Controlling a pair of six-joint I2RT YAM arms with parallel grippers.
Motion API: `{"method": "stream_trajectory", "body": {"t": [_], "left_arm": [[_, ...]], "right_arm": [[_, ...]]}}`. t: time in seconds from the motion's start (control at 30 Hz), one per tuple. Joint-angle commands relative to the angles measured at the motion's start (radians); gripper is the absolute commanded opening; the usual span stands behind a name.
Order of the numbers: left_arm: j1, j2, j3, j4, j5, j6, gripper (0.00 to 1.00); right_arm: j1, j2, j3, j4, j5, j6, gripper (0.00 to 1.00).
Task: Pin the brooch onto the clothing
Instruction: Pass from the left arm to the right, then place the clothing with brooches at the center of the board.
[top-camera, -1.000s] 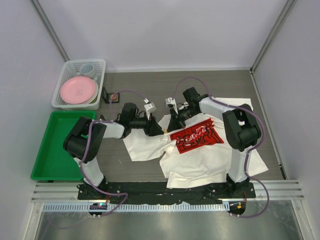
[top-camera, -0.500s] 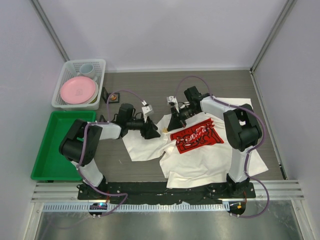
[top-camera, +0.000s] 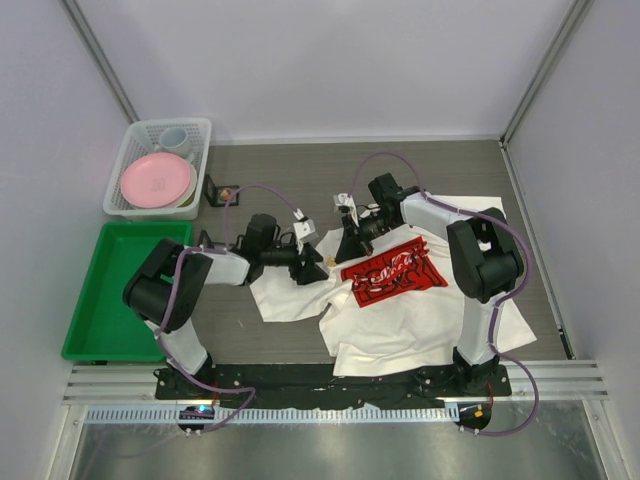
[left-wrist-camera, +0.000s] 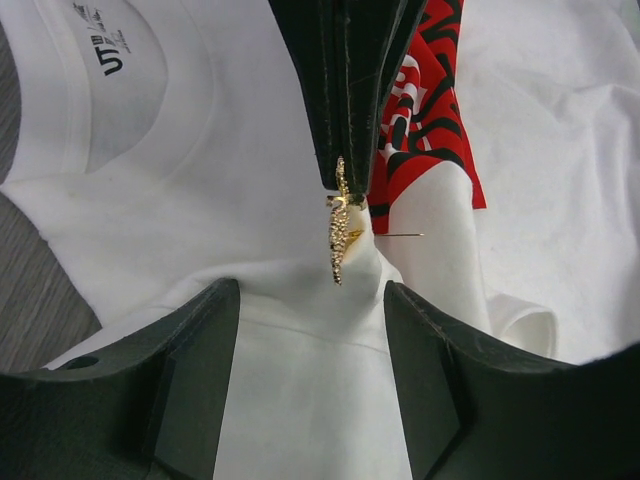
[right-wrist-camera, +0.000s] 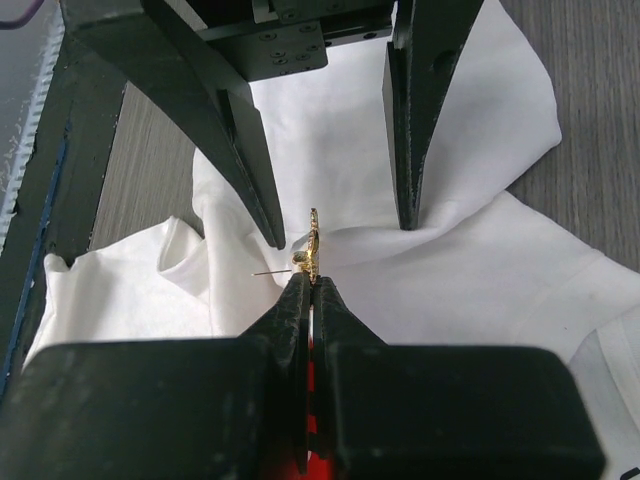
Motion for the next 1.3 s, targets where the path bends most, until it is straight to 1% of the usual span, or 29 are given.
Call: {"method": "stream_trajectory", "body": {"t": [0.0, 0.43, 0.57, 0.73, 0.8, 1.0, 1.27], "left_arm": [[-0.02, 0.025, -0.016, 0.122, -0.013, 0.032, 0.63], [-0.042, 0.074, -0.033, 0.313, -0.041, -0.04, 0.64], [-0.042, 0.063, -0.053, 0.332, -0.03, -0.023, 0.65], [-0.042, 0.032, -0.091, 0.332, -0.006, 0.005, 0.69], [-0.042, 0.025, -0.103, 0.332, -0.012, 0.029, 0.69], [-0.043, 0.06, -0.093, 0.407, -0.042, -0.021, 0.69], [-0.043, 0.081, -0.097, 0.482, -0.024, -0.008, 0.7]], "right_arm": [[0.0, -0.011, 0.024, -0.021, -0.041, -0.018, 0.01], [-0.003, 0.012, 0.032, -0.033, -0.052, -0.008, 0.01], [-0.003, 0.023, 0.041, -0.035, -0.053, -0.001, 0.01], [-0.008, 0.025, 0.054, -0.036, -0.053, 0.0, 0.01], [-0.008, 0.023, 0.052, -0.037, -0.053, 0.0, 0.01], [-0.006, 0.023, 0.044, -0.04, -0.058, 0.002, 0.01], [-0.008, 0.028, 0.052, -0.038, -0.052, 0.008, 0.01]]}}
